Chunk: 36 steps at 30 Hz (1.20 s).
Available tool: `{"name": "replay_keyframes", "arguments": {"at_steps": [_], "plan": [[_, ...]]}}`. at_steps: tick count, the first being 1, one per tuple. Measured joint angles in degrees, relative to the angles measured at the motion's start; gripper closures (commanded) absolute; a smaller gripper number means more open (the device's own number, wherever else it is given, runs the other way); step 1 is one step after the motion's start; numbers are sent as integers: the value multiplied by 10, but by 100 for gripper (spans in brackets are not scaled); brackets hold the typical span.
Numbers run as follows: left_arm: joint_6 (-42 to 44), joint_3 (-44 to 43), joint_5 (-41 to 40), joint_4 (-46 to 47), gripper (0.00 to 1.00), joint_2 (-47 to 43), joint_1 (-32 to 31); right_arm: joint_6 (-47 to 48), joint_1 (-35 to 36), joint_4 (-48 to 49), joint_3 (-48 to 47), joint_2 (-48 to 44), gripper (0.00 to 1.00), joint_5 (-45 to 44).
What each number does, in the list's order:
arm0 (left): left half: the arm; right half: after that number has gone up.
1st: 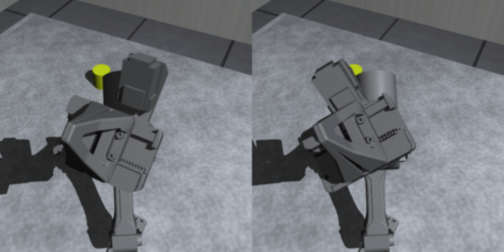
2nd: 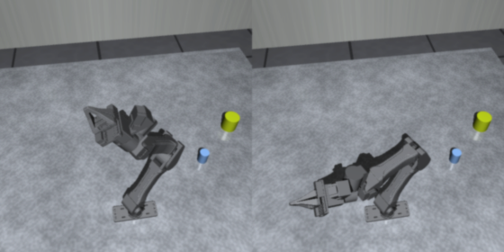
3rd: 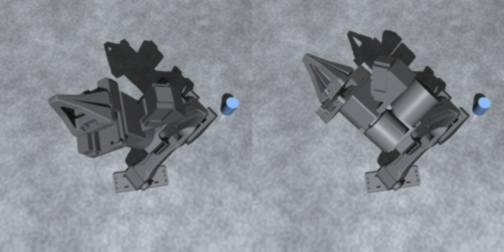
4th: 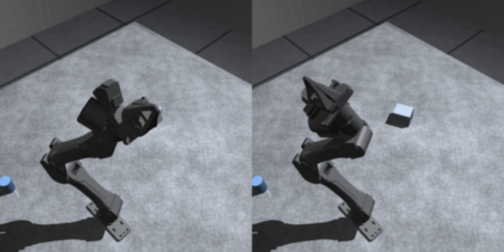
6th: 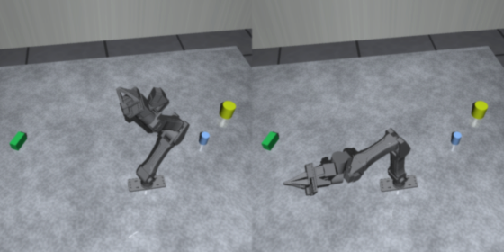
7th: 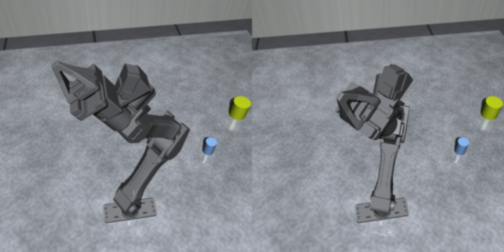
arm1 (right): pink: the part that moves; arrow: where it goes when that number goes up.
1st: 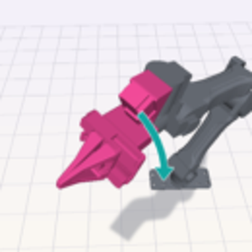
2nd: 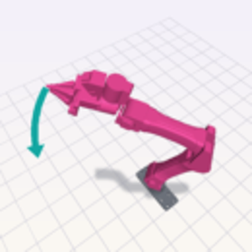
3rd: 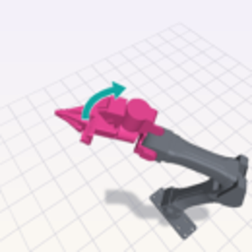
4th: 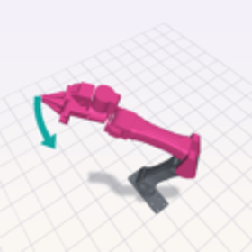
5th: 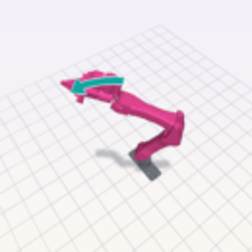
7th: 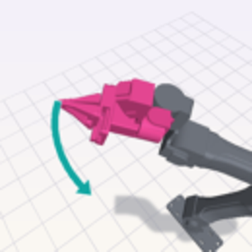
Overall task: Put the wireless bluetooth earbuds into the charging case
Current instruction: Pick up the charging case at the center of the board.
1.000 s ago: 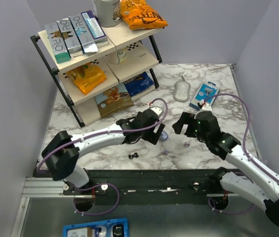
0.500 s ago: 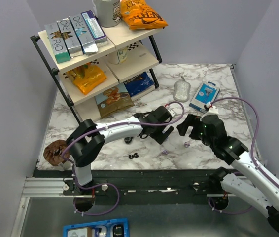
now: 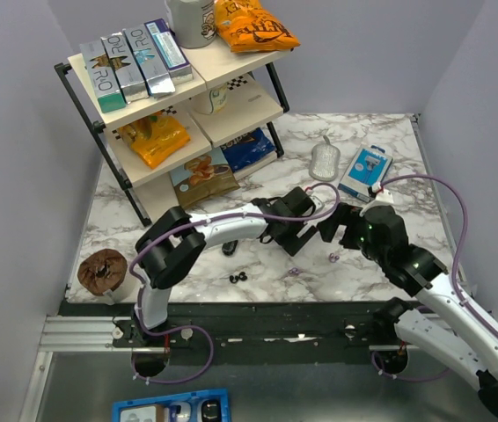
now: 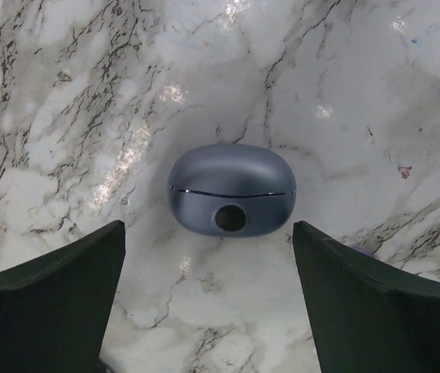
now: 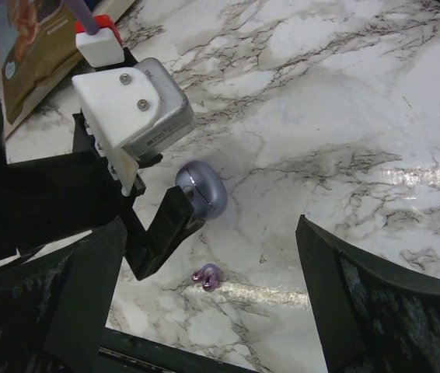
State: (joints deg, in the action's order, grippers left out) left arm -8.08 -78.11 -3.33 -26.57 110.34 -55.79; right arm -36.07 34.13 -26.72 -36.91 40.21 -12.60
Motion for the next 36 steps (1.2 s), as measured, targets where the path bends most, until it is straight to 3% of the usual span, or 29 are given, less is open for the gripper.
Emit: {"name": "replay_keyframes", "arguments": {"at_steps": [10,16,27,32,36], "plan": [[0,-21,10,-5,12,28,-1,0,0,-7,0,-10,0,0],[-1,-21,13,-5,19,40,-2,0,0,-14,0,-13,0,0],[-1,-21,17,4,19,47,-5,0,0,-25,0,-31,0,0],[-1,-21,19,8,30,48,-5,0,0,-27,0,-31,0,0],[-2,-21,23,12,32,49,-5,-1,0,-30,0,-31,0,0]]}}
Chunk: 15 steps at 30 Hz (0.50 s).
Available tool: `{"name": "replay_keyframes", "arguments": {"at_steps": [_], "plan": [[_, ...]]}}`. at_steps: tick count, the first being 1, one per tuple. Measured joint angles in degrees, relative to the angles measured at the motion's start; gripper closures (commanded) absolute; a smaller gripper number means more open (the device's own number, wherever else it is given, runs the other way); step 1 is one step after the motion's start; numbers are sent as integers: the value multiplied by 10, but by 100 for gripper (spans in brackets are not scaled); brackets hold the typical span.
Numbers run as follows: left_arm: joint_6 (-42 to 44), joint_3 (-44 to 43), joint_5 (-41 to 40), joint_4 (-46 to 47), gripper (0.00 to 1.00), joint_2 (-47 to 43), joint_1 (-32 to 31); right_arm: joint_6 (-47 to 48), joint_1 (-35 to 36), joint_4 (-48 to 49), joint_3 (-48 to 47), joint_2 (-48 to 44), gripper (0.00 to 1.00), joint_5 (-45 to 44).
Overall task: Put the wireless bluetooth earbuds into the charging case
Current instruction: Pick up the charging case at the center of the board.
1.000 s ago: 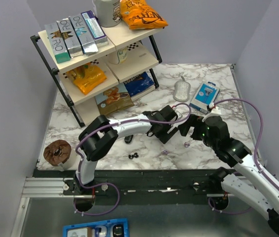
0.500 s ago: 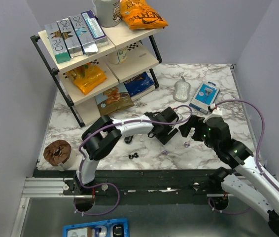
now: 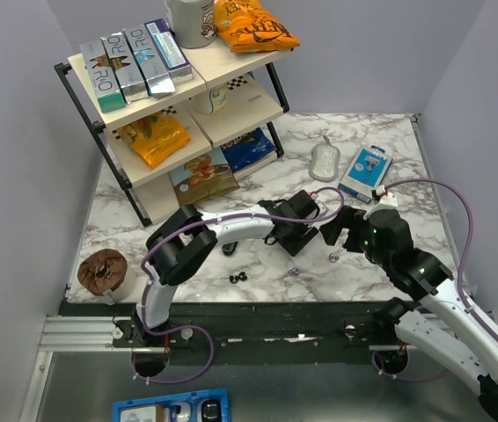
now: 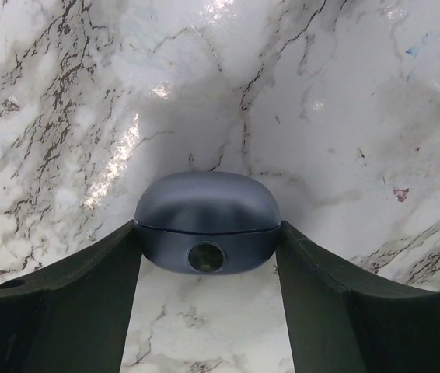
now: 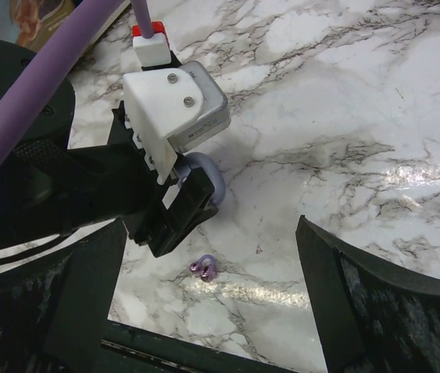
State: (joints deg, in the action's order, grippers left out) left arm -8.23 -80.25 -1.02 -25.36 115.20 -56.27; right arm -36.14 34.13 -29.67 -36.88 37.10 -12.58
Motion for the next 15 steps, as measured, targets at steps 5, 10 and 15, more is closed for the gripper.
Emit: {"name": "replay_keyframes", "arguments": {"at_steps": [5,10,15], "plan": [[-1,1,3,6,42,0,0,-1,0,0,0,-1,0,0],[-3,19,2,30,69,-9,0,-1,0,-1,0,-1,0,0],[-12,96,3,78,82,-57,-1,-1,0,-5,-5,-5,0,1]]}}
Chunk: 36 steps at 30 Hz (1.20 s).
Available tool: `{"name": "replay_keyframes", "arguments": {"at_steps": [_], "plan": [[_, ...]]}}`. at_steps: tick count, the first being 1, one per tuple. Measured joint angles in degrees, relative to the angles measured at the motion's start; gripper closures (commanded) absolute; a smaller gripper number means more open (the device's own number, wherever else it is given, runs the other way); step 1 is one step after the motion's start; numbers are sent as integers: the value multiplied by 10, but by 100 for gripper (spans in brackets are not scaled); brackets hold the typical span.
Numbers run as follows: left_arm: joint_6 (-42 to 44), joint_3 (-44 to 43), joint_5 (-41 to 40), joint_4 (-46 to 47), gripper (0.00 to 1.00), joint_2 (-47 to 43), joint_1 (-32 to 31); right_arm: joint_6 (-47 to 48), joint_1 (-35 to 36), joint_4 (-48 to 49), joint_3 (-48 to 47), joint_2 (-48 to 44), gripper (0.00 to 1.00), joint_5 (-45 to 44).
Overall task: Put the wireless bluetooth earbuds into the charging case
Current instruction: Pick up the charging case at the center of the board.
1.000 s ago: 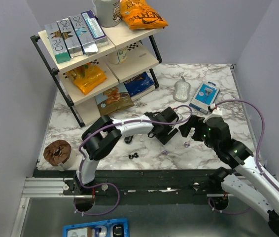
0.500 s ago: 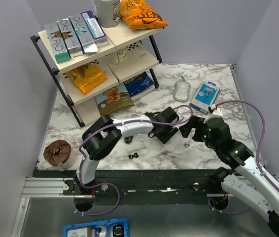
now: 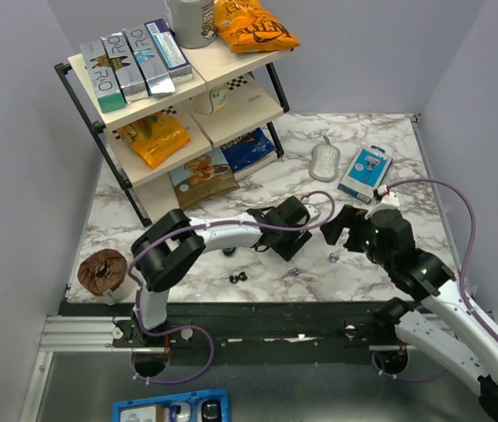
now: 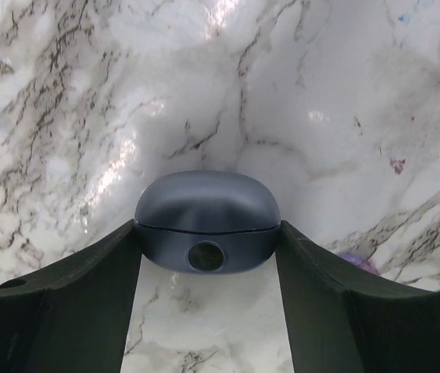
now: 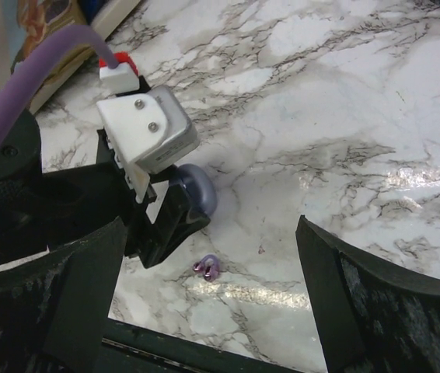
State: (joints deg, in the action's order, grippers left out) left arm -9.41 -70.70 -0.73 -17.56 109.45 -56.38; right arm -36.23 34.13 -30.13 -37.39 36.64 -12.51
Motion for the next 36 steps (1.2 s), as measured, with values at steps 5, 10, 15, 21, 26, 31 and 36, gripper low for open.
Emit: {"name": "replay_keyframes", "arguments": {"at_steps": [5,10,15,21,26,31,36], "plan": [[-10,63,0,38,100,-46,0,0,0,-2,-21,-2,0,0],[-19,104,-12,81,100,-93,0,0,0,-4,-41,-5,0,0],[-29,141,-25,137,100,-143,0,-4,0,-6,-46,-6,0,-1],[-42,241,-31,254,100,-223,0,-5,0,-6,-46,-2,0,4],[-37,377,-32,425,100,-289,-7,17,0,1,-47,28,0,49],[11,462,-40,551,100,-308,-38,54,0,14,-49,89,2,123],[67,507,-53,650,100,-319,-69,89,0,29,-50,134,3,201]]}}
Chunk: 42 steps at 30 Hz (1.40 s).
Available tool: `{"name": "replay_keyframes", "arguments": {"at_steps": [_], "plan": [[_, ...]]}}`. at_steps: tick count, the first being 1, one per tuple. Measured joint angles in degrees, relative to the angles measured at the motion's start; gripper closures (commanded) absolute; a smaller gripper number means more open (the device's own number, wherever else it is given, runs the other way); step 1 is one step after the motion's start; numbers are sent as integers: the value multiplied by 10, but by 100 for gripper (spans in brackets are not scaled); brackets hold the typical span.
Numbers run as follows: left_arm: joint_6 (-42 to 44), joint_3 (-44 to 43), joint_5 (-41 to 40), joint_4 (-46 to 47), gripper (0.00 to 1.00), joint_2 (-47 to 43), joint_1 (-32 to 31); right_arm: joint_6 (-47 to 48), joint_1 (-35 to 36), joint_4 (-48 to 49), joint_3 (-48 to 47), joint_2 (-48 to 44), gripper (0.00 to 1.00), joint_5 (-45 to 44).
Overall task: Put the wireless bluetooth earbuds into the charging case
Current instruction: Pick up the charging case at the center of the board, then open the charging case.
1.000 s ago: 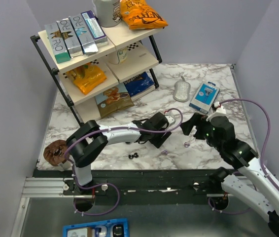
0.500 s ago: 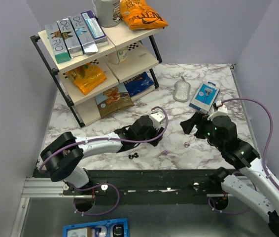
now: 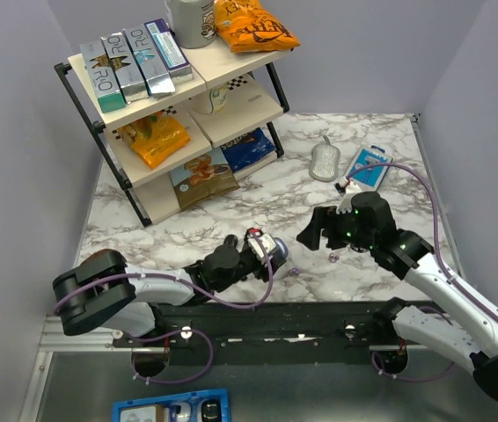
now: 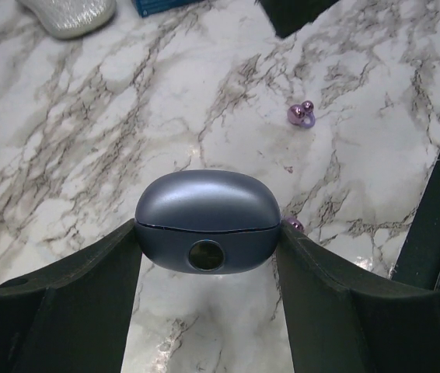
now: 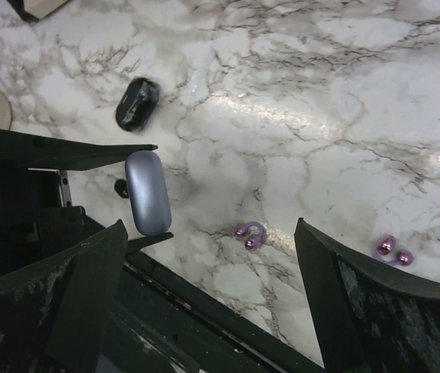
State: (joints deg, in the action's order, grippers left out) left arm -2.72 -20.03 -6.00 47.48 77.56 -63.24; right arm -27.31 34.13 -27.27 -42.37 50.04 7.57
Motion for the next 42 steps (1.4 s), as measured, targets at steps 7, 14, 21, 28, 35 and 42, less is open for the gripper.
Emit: {"name": "replay_keyframes", "arguments": {"at_steps": [7,14,21,28,35,42], "plan": [[44,12,-2,37,100,-30,-22,40,1,23,0,15,4,75],[60,19,8,20,100,-75,-29,64,40,28,-23,45,3,90],[65,20,16,-15,100,-98,-29,75,75,33,-43,82,2,87],[66,20,16,-36,100,-105,-29,74,83,37,-44,106,3,83],[66,21,16,-37,100,-111,-30,72,83,43,-44,128,5,83],[66,29,15,-37,100,-117,-38,66,85,47,-44,130,5,79]]}}
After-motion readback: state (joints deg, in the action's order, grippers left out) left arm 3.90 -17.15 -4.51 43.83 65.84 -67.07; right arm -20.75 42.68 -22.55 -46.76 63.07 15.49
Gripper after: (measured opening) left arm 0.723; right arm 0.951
